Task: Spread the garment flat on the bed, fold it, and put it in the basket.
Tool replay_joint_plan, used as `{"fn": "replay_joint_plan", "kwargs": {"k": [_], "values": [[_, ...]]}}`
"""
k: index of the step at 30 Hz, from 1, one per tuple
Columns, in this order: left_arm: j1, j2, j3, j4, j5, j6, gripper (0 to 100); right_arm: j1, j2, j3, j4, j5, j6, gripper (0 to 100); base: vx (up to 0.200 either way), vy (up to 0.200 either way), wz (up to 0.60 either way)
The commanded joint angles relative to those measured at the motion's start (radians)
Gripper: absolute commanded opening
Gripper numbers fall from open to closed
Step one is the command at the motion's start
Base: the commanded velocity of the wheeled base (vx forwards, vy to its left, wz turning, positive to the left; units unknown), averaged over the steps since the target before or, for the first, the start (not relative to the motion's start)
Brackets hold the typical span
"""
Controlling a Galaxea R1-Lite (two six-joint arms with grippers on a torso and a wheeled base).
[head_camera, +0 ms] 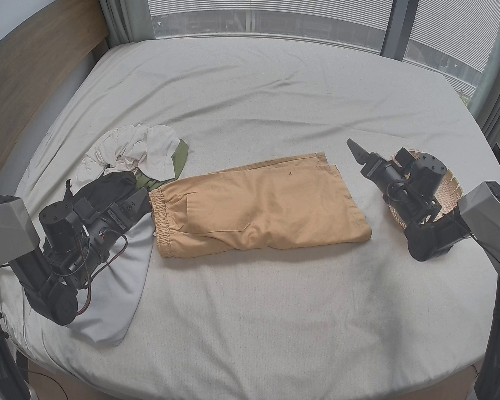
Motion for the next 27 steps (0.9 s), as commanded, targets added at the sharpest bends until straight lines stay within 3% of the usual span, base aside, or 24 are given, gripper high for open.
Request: {"fn": "replay_joint_plan", "kwargs": {"k": [1,4,8,19,27], "values": [[-0.098,-0.088,0.128,-0.005,-0.033,0.002,100,0.01,-0.169,0.288,-0.004,0.002,0.016,100,0.0,0.0,0.0],[-0.172,-0.097,0.206,-0.005,-0.07,0.005,100,0.032,-0.197,0.451,-0.011,0.004,0.154,100,0.0,0.0,0.0],[-0.198,-0.094,0.239,-0.005,-0.074,0.008,100,0.035,-0.189,0.508,-0.011,0.004,0.206,100,0.0,0.0,0.0],[-0.212,-0.097,0.298,-0.007,-0.076,0.016,100,0.081,-0.063,0.488,-0.008,-0.001,0.235,100,0.0,0.0,0.0],[-0.213,-0.099,0.298,-0.007,-0.073,0.017,100,0.092,0.059,0.37,-0.016,-0.005,0.243,100,0.0,0.0,0.0]]}}
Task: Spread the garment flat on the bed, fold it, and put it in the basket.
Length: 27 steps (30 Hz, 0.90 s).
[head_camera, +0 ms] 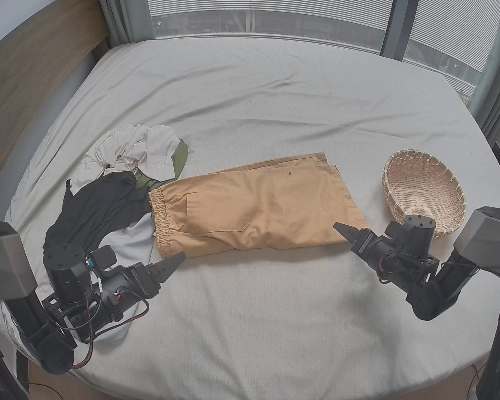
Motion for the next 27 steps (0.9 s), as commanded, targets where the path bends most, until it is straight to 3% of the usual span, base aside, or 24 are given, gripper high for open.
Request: {"fn": "replay_joint_plan", "kwargs": {"k": [1,18,27], "values": [[-0.003,0.0,0.002,0.0,0.002,0.0,100,0.004,0.11,-0.087,-0.007,-0.008,0.012,100,0.0,0.0,0.0],[-0.004,-0.002,0.008,0.0,0.011,0.014,100,-0.008,0.19,-0.342,0.016,-0.079,0.027,100,0.0,0.0,0.0],[-0.004,0.0,0.013,0.0,0.009,0.032,100,0.023,0.096,-0.187,0.028,-0.094,0.024,100,0.0,0.0,0.0]]}}
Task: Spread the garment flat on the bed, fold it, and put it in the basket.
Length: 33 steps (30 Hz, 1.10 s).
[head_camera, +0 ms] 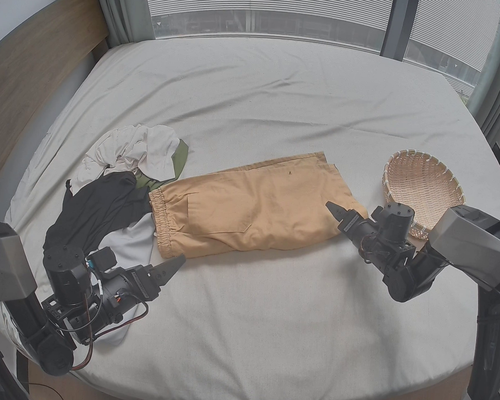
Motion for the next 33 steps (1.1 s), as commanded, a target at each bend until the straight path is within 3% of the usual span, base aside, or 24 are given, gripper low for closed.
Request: {"fn": "replay_joint_plan", "kwargs": {"k": [1,5,21,22,33], "values": [[0.0,0.0,0.005,0.0,0.0,0.001,100,0.038,-0.059,0.104,-0.001,0.0,-0.001,100,0.0,0.0,0.0],[0.001,0.002,0.008,0.0,0.0,0.001,100,0.046,-0.048,0.101,-0.004,0.0,-0.001,100,0.0,0.0,0.0],[0.021,0.003,0.01,0.001,0.003,0.001,100,0.033,0.126,-0.182,-0.015,-0.001,0.002,100,0.0,0.0,0.0],[0.027,0.003,0.01,0.001,0.003,0.001,100,0.035,0.127,-0.186,-0.016,-0.001,0.002,0,0.0,0.0,0.0],[0.093,0.019,0.025,0.003,-0.006,-0.007,100,0.032,0.096,-0.133,-0.098,-0.003,0.002,0,0.0,0.0,0.0]]}}
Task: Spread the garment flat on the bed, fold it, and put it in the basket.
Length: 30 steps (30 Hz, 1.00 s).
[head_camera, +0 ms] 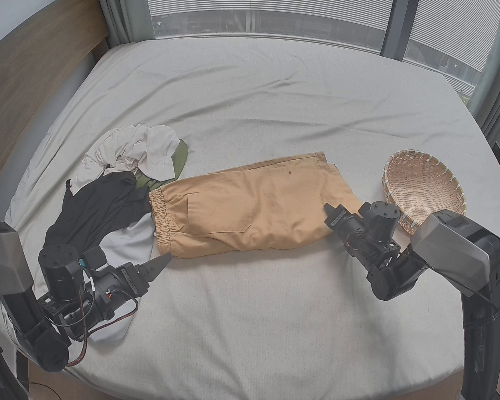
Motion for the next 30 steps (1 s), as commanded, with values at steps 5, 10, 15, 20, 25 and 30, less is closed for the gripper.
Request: {"fn": "replay_joint_plan", "kwargs": {"k": [5,10,15,20,25,30], "values": [[0.051,0.012,0.021,0.001,-0.009,-0.005,100,-0.002,-0.089,0.158,-0.077,0.001,-0.011,0,0.0,0.0,0.0],[0.07,0.033,0.021,-0.001,-0.012,-0.005,100,-0.008,-0.186,0.307,-0.122,0.001,-0.017,0,0.0,0.0,0.0],[0.068,0.035,0.014,-0.001,-0.031,-0.007,100,-0.033,-0.244,0.442,-0.146,0.003,-0.089,0,0.0,0.0,0.0],[0.056,0.059,0.004,-0.001,-0.034,-0.005,100,-0.065,-0.288,0.562,-0.191,0.004,-0.109,0,0.0,0.0,0.0],[0.05,0.093,-0.025,-0.002,-0.058,-0.005,100,-0.11,-0.321,0.638,-0.191,0.014,-0.136,0,0.0,0.0,0.0],[0.021,0.15,-0.068,-0.002,-0.06,-0.005,100,-0.137,-0.325,0.674,-0.206,0.043,-0.138,0,0.0,0.0,0.0]]}}
